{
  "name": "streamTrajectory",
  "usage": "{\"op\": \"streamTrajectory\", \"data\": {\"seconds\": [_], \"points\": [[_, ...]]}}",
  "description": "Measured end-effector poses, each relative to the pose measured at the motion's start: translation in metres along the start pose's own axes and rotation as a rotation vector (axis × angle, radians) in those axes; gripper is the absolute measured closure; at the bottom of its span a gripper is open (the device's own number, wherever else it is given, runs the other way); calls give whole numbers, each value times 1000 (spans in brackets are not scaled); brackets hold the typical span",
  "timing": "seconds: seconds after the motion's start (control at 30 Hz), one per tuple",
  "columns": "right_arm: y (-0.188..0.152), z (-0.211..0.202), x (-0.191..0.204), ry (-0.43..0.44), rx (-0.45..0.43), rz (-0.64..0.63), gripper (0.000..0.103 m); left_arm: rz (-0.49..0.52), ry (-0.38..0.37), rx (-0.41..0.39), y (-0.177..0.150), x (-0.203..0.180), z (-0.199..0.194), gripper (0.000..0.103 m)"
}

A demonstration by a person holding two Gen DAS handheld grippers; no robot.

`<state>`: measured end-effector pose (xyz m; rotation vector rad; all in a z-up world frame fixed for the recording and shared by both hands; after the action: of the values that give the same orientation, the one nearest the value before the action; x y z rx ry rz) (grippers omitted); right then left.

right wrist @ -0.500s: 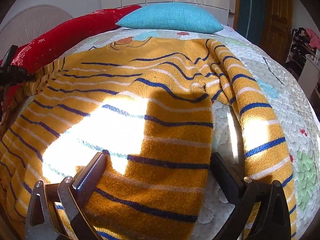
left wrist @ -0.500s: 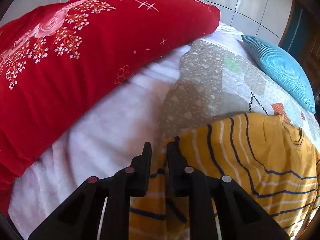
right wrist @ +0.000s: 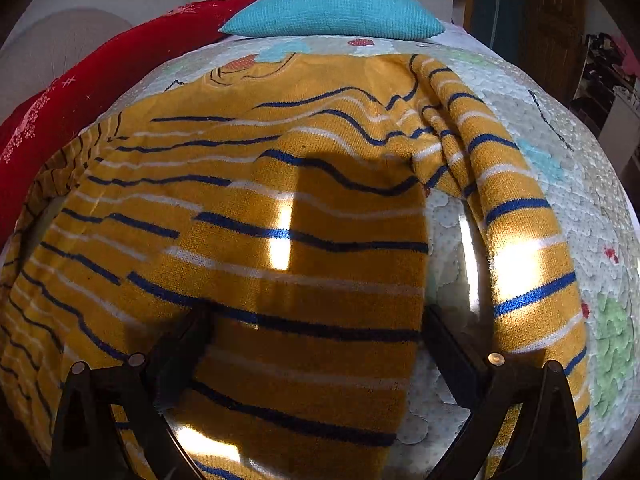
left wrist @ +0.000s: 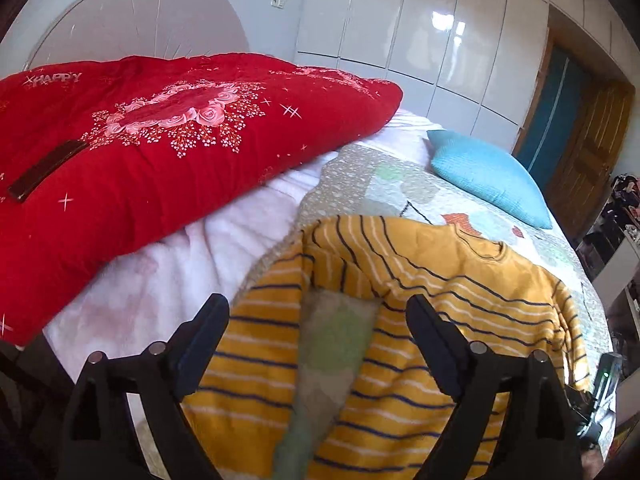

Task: Fold small clothes
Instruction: 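Move the right gripper to a sweater sleeve cuff and grasp it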

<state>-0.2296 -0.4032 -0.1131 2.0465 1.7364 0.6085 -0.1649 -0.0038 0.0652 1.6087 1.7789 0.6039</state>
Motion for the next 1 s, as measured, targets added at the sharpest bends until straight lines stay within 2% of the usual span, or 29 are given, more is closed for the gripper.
{"op": "streamTrajectory", "data": {"seconds": [0.07,0.1,0.13,0.17,0.2,0.27,0.37,0.43,0.5,0.53,0.63,0.73,0.8,0.87,0.9,0.97,1.0], "points": [[-3,-5,1,2,-7,-2,1,-5,-26,27,-15,-17,-12,12],[-3,-12,0,19,-21,4,14,-4,-46,61,-23,-30,-19,12],[-5,-25,-3,45,-32,24,33,-5,-78,69,-35,-35,-23,11],[-6,-42,-7,83,-64,53,39,3,-93,84,-47,-46,-27,12],[-10,-63,-14,125,-118,85,40,30,-101,90,-58,-56,-28,12],[-14,-102,-36,127,-178,122,40,70,-128,107,-72,-71,-30,11],[-36,-136,-87,13,-206,160,35,83,-178,121,-82,-83,-36,12],[-55,-141,-118,-66,-177,180,33,95,-198,134,-90,-91,-33,12],[-75,-141,-142,-91,-123,207,33,96,-221,161,-99,-97,-29,12],[-84,-140,-147,-73,-104,227,33,100,-228,169,-104,-100,-26,12],[-105,-145,-140,-56,-118,212,30,118,-240,184,-115,-109,-23,12],[-116,-148,-113,-22,-115,174,20,143,-235,168,-118,-112,-28,12],[-122,-144,-97,-20,-97,115,20,163,-226,161,-120,-114,-31,12],[-132,-132,-83,-85,-41,28,71,175,-215,163,-121,-112,-31,12],[-133,-129,-82,-118,-24,-2,90,176,-214,163,-122,-111,-31,12],[-126,-137,-94,-67,-51,55,96,171,-211,160,-122,-106,-31,12],[-118,-145,-110,-83,-75,101,96,165,-212,153,-122,-104,-31,12]]}}
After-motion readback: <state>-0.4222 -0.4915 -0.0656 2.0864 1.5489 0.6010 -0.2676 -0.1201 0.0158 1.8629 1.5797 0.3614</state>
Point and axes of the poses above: each gripper's, at about its wrist camera, not at the fingertips, and z roughly the way its jaws point, x to its left, y to its top, the point moved 7 cm from there along z, roughly the way its jaws point
